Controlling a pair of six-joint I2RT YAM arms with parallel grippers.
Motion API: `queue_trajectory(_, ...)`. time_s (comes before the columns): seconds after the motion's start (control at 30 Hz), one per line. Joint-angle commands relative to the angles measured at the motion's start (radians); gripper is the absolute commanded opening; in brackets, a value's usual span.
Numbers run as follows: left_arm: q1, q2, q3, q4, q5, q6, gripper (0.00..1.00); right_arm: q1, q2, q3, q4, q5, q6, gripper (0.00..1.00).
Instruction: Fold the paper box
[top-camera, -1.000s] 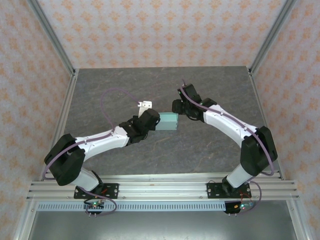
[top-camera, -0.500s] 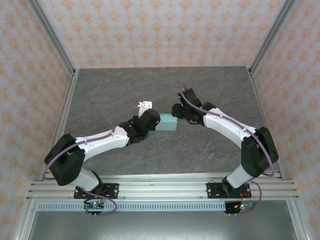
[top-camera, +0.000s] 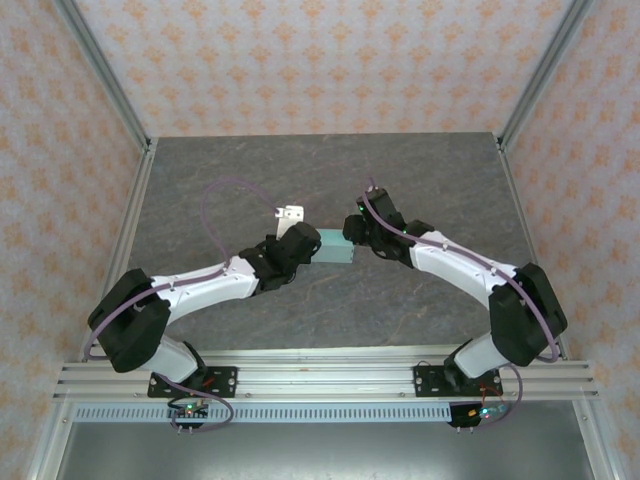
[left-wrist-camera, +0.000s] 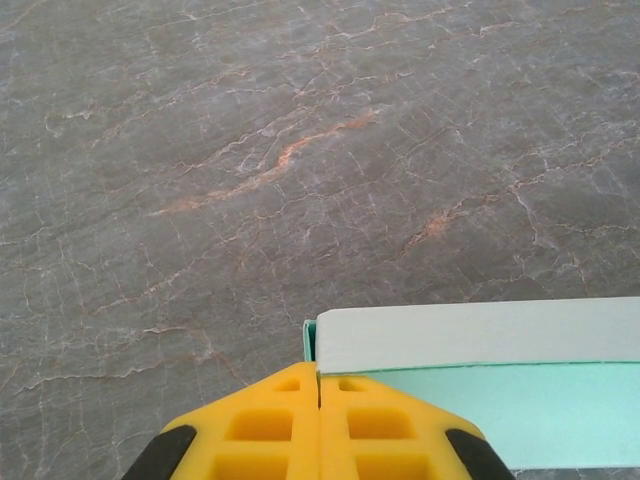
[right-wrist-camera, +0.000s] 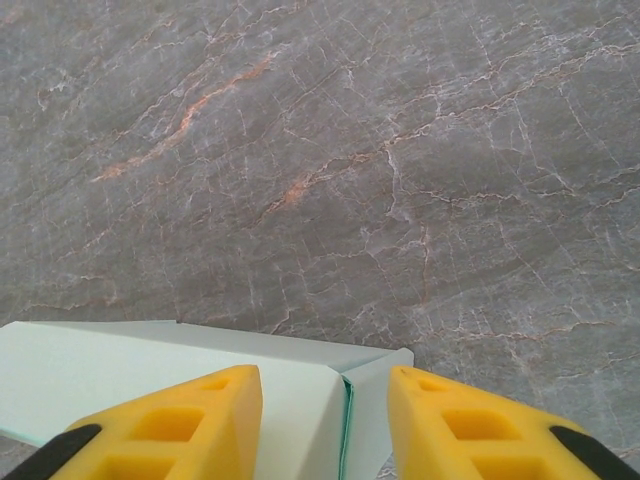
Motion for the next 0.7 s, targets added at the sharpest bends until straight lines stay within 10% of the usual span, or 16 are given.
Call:
queue_trajectory(0.0, -0.008, -0.005, -0.043, -0.054, 0.022, -0.021, 0.08, 0.023, 0.024, -0.056, -0.058, 0.017, 0.015, 0.37)
queue_trajectory(0.67, -0.008, -0.186, -0.099, -0.087, 0.102, -0.009, 0.47, 0.035, 0.018, -0.072, -0.048, 0.053, 0.012, 0.34)
